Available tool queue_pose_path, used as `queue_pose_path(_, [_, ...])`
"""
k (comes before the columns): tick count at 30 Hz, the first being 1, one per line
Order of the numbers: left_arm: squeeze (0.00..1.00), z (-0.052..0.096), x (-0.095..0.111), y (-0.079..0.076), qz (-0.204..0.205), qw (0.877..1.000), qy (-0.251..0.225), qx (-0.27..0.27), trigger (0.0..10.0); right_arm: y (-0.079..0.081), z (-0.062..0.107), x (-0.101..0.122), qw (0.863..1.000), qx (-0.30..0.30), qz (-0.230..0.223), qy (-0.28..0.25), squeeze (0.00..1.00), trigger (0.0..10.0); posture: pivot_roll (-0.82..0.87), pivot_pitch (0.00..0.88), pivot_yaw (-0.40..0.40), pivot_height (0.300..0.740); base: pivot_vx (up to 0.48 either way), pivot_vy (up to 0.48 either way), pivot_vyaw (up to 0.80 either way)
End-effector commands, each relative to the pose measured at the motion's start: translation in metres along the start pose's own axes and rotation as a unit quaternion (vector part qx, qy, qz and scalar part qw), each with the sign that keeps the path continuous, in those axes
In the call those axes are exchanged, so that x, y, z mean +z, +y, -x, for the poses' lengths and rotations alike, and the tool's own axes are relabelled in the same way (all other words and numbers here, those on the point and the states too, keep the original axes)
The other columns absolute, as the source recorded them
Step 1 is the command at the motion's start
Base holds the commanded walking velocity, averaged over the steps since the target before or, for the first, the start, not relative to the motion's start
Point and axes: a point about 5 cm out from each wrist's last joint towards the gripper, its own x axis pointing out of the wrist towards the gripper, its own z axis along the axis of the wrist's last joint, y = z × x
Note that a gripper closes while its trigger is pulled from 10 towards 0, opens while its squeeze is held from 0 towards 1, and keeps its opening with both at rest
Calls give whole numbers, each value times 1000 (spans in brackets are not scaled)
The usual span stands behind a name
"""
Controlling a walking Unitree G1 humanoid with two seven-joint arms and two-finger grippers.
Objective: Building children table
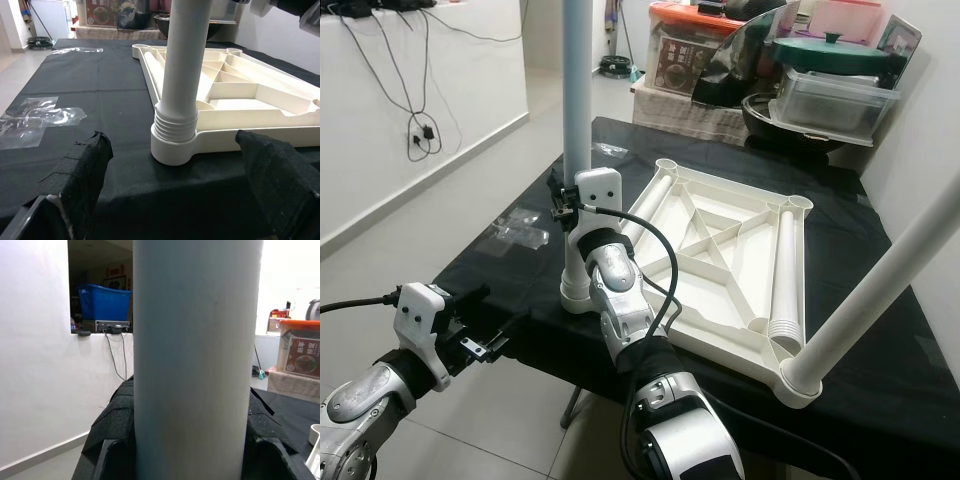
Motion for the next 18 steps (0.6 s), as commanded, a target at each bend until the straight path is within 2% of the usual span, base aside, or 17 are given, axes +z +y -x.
queue_pose_path(1, [0,-2,-3,-1,0,1000,5,-6,10000,-7,12,-27,998,-15,4,61,0,10000,105,0,-96,740,0,0,0])
queue_pose_path(7, [0,-3,1,6,18,1000,-5,17,10000,-7,12,-27,998,-16,6,61,0,10000,107,0,-96,740,0,0,0])
queue_pose_path(11, [0,-2,4,3,35,999,-19,-4,10000,-7,13,-27,998,-15,6,61,0,10000,106,0,-95,740,0,0,0])
queue_pose_path(15, [0,-2,6,4,28,999,-24,4,10000,-7,13,-27,998,-15,6,60,0,10000,106,0,-95,740,284,0,0])
queue_pose_path(18, [0,-2,6,4,29,999,-30,9,10000,-7,13,-27,998,-15,5,60,0,10000,107,0,-95,740,0,0,0])
